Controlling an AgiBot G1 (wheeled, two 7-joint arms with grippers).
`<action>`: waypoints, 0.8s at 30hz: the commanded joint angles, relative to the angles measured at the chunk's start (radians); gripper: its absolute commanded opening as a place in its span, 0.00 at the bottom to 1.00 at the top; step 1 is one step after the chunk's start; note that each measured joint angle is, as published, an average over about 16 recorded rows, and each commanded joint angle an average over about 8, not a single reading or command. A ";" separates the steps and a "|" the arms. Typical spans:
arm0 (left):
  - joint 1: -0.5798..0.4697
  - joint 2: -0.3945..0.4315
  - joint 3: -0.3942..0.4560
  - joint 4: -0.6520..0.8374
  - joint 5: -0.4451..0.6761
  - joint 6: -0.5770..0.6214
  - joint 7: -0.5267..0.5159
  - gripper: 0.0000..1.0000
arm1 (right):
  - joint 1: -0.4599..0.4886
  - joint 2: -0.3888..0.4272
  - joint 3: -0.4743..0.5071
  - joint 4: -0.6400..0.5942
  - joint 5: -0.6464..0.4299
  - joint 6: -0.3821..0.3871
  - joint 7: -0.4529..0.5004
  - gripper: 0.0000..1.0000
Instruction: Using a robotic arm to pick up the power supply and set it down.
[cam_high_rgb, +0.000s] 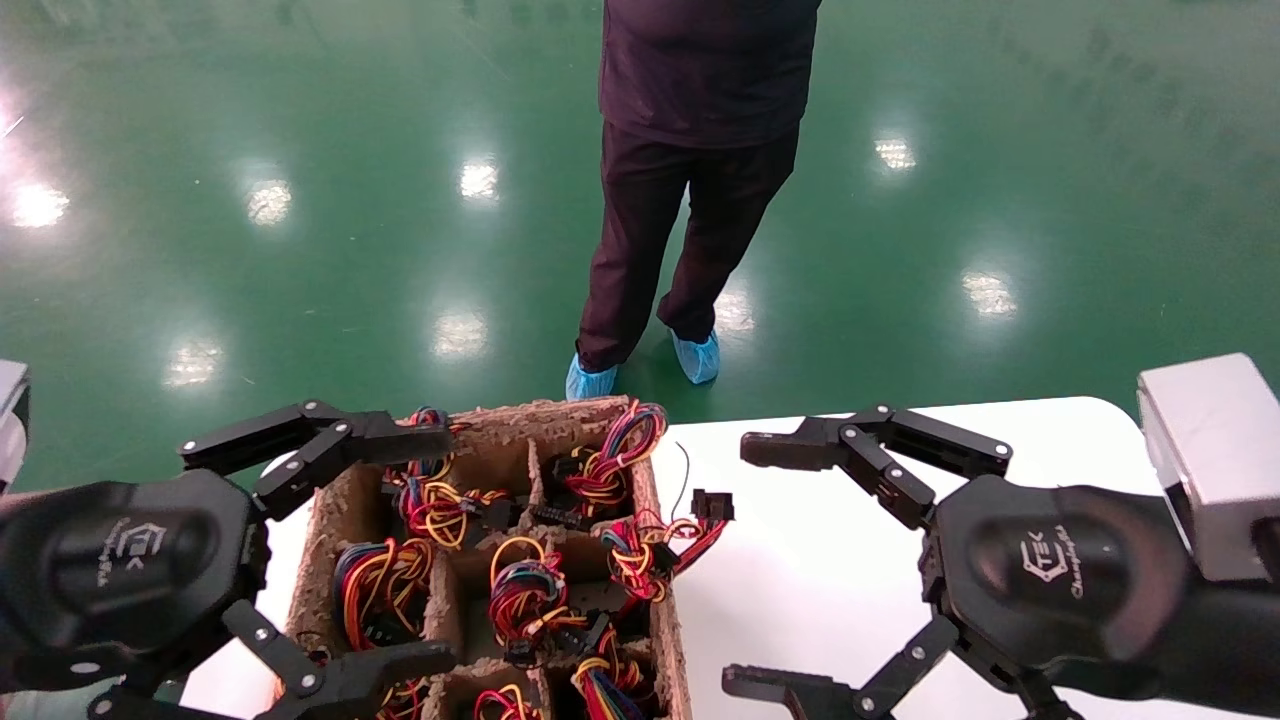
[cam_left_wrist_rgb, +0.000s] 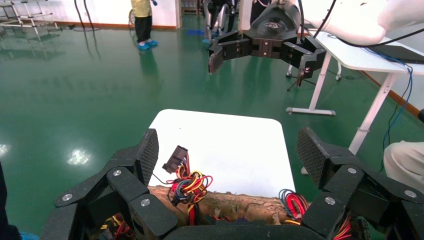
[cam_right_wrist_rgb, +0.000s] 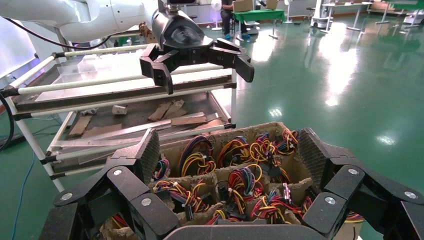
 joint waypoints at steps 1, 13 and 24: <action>0.000 0.000 0.000 0.000 0.000 0.000 0.000 1.00 | 0.000 0.000 0.000 0.000 0.000 0.000 0.000 1.00; 0.000 0.000 0.000 0.000 0.000 0.000 0.000 1.00 | 0.000 0.000 0.000 0.000 0.000 0.000 0.000 1.00; 0.000 0.000 0.000 0.000 0.000 0.000 0.000 1.00 | 0.000 0.000 0.000 0.000 0.000 0.000 0.000 1.00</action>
